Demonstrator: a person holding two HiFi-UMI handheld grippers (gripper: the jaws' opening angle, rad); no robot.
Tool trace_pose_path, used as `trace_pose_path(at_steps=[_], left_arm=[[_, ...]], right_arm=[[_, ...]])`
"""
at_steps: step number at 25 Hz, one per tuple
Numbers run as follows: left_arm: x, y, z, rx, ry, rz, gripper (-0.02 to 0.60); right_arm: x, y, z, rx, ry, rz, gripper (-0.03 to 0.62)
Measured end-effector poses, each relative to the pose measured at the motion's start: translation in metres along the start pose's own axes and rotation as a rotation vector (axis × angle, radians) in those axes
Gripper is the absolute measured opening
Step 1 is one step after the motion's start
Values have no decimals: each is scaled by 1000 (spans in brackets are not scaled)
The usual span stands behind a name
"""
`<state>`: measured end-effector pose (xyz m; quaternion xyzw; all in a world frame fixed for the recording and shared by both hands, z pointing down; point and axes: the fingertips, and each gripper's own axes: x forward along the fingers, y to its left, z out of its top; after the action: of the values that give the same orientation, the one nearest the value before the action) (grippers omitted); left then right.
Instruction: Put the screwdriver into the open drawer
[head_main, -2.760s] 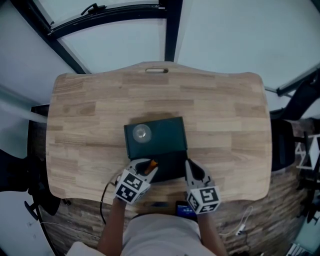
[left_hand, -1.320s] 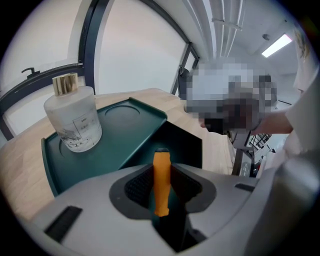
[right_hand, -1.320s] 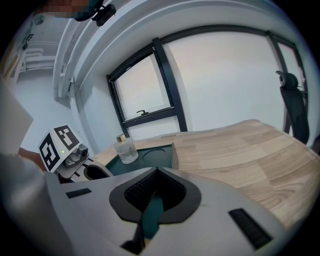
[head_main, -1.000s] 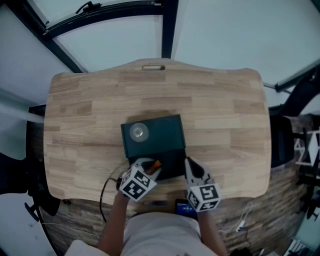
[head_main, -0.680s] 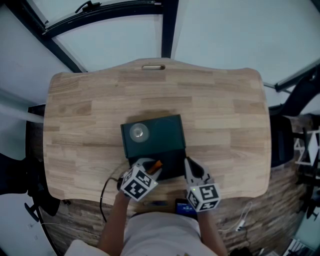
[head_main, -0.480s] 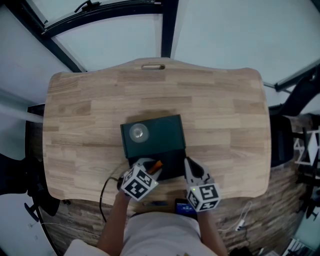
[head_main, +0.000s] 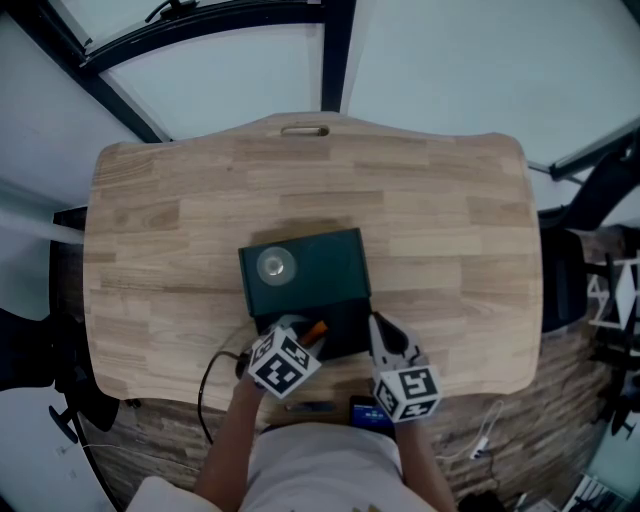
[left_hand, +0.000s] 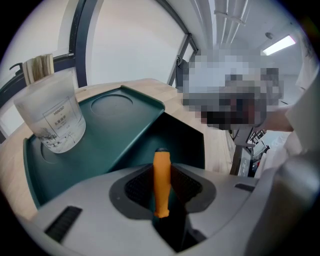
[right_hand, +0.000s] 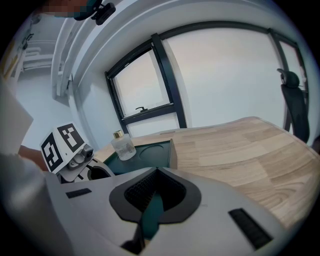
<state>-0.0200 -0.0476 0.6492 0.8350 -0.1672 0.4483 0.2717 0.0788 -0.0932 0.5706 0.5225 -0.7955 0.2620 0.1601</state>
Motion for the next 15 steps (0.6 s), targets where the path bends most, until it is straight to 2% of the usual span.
trace_pose_path(at_steps=[15], left_arm=[[12, 1, -4, -14, 51, -5, 110]], right_arm=[[1, -5, -1, -2, 11, 0, -3]])
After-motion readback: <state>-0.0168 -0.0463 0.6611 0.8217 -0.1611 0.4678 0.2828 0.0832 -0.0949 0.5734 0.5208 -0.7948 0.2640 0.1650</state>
